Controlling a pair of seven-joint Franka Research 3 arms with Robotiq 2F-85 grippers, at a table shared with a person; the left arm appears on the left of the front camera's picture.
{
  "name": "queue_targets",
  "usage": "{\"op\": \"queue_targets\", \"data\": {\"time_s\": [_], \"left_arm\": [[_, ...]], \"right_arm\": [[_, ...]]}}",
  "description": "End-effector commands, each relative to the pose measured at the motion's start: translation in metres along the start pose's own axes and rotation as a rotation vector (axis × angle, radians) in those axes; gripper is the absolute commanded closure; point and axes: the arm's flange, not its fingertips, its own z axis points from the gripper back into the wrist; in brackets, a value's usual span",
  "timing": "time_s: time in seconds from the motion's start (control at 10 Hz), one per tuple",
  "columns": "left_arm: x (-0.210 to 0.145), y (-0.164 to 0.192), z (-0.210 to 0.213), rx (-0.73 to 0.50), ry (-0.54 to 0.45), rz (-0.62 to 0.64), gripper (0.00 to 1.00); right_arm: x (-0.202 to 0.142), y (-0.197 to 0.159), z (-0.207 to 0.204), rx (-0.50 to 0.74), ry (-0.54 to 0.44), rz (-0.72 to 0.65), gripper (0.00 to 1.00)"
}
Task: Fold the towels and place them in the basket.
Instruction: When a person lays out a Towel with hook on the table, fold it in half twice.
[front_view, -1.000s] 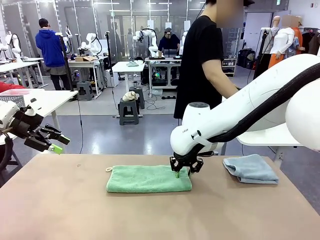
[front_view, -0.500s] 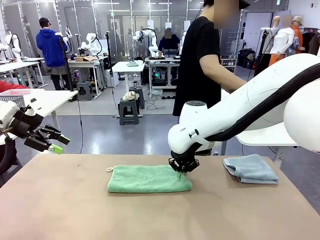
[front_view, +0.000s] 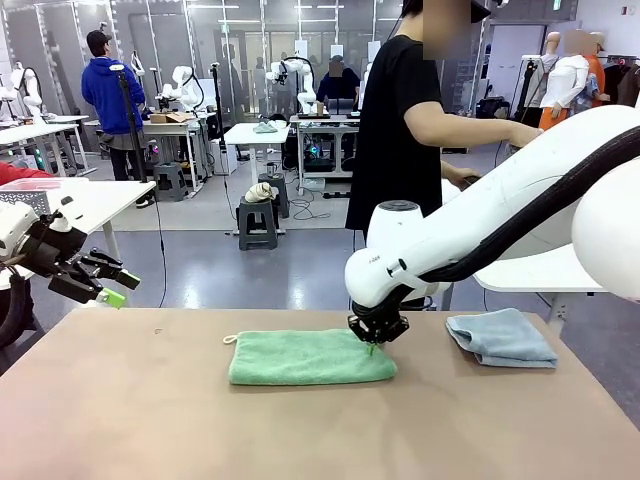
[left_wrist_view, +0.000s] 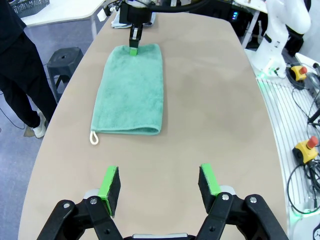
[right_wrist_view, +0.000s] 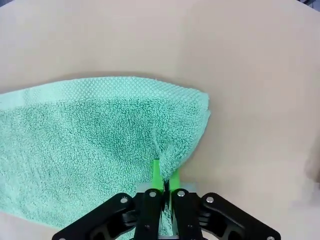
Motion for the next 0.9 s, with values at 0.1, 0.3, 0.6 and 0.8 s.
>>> {"op": "queue_targets", "data": {"time_s": [0.1,0.3,0.6,0.8], "left_arm": [[0.001,-0.001,0.002,0.003,0.002,-0.001,0.2],[0.001,-0.001,0.002,0.003,0.002,-0.001,0.2],[0.001,-0.001,0.002,0.003,0.002,-0.001,0.2],[0.001,-0.001,0.002,0.003,0.002,-0.001,0.2]], "right_arm": [[-0.014,-0.047,0.002,-0.04,-0.019,0.0,1.0],[-0.017,-0.049,0.016,-0.029,-0.05,0.01,1.0],[-0.01,-0.016,0.065,-0.066,-0.134,0.06,1.0],[-0.009,0.03,0.094,-0.11,-0.135,0.079,1.0]]}}
